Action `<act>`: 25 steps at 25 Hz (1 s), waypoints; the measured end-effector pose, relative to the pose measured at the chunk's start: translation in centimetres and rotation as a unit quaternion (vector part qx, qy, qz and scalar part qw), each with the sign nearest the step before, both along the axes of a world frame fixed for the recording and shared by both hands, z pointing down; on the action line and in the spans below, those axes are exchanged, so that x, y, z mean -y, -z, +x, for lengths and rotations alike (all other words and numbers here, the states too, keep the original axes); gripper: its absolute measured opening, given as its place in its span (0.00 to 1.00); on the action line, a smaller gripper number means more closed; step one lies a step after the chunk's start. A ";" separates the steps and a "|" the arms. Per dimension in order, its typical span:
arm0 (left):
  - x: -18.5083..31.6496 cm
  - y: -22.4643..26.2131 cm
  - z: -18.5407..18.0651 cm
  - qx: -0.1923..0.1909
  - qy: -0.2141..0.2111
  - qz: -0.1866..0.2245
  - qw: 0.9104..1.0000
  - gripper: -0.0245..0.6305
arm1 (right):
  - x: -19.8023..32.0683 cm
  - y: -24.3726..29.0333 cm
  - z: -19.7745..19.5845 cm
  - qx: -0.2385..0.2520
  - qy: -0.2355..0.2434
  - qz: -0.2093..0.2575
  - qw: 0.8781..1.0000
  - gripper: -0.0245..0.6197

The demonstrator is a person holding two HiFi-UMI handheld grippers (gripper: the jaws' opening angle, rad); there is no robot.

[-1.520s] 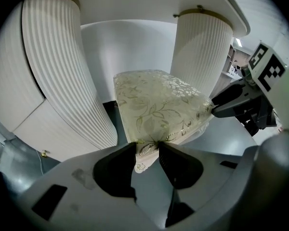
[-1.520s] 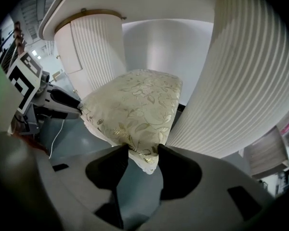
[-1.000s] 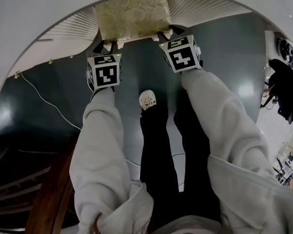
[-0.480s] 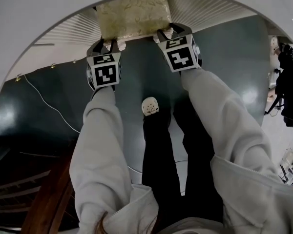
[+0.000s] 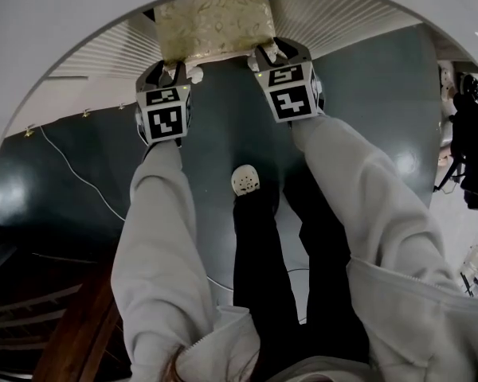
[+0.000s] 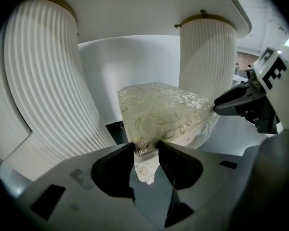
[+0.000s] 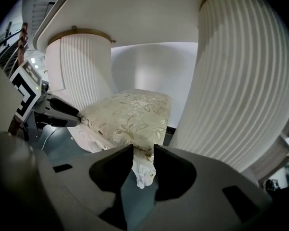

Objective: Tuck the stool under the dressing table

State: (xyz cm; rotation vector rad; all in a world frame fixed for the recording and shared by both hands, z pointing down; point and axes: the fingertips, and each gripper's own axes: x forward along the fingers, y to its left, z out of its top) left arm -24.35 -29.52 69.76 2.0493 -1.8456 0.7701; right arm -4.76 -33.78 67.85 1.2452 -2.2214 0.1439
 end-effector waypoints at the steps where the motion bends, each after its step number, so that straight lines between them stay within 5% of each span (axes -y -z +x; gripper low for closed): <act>1: -0.4 0.1 0.1 0.000 0.005 0.006 1.000 0.26 | -0.3 0.1 0.4 0.007 -0.010 0.001 1.000 0.29; 7: -2.2 3.0 1.6 -0.029 0.014 0.057 0.998 0.26 | -2.6 1.7 1.7 0.040 -0.007 -0.004 0.999 0.30; 17: -6.4 9.0 8.2 -0.059 -0.022 0.068 0.996 0.17 | -7.8 8.0 2.7 0.057 0.037 0.006 0.998 0.29; 25: -9.2 15.3 12.1 -0.123 -0.015 0.086 0.989 0.12 | -10.0 14.3 4.8 0.127 0.027 -0.017 0.991 0.25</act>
